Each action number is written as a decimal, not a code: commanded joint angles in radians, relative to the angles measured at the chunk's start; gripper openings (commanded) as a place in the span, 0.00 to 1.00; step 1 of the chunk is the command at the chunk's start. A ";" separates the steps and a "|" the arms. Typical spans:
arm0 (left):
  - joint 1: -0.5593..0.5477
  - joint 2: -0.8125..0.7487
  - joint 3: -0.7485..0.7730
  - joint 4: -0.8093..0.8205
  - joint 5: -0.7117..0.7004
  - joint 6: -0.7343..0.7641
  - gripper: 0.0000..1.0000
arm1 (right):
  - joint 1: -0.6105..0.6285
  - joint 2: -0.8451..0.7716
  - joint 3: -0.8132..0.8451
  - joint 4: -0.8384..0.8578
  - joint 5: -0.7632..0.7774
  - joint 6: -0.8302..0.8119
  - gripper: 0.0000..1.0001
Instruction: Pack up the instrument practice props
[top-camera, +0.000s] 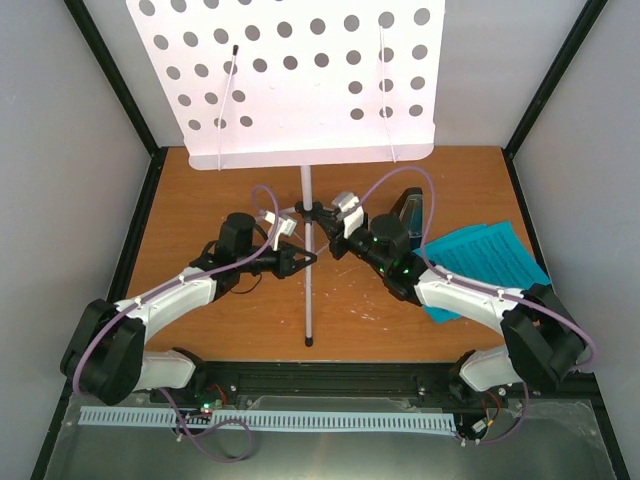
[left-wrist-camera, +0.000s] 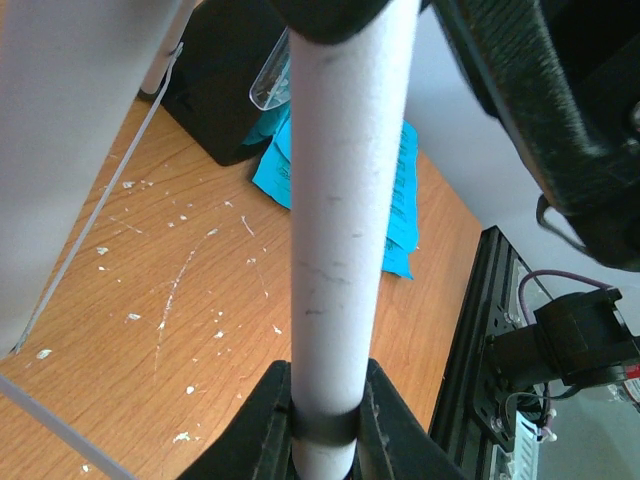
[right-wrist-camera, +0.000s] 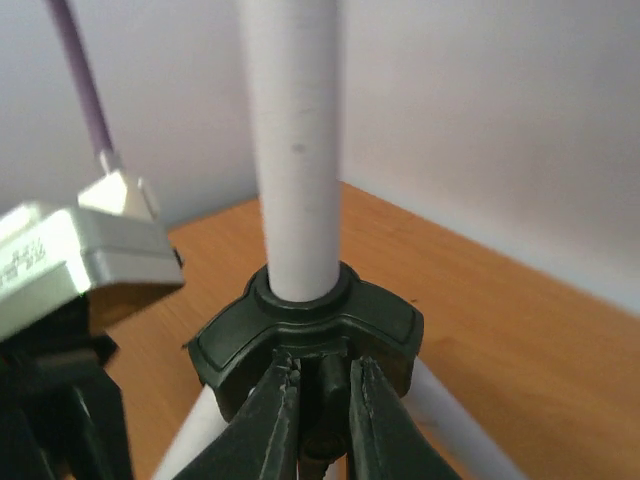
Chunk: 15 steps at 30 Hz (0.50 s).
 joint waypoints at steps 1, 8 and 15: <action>0.030 0.007 0.043 -0.061 -0.065 -0.061 0.00 | 0.025 -0.043 0.051 -0.274 0.004 -0.680 0.03; 0.030 0.020 0.053 -0.086 -0.065 -0.053 0.00 | 0.025 0.012 0.046 -0.239 0.264 -1.166 0.08; 0.030 0.019 0.055 -0.086 -0.089 -0.065 0.10 | 0.025 -0.090 0.041 -0.185 0.145 -0.880 0.61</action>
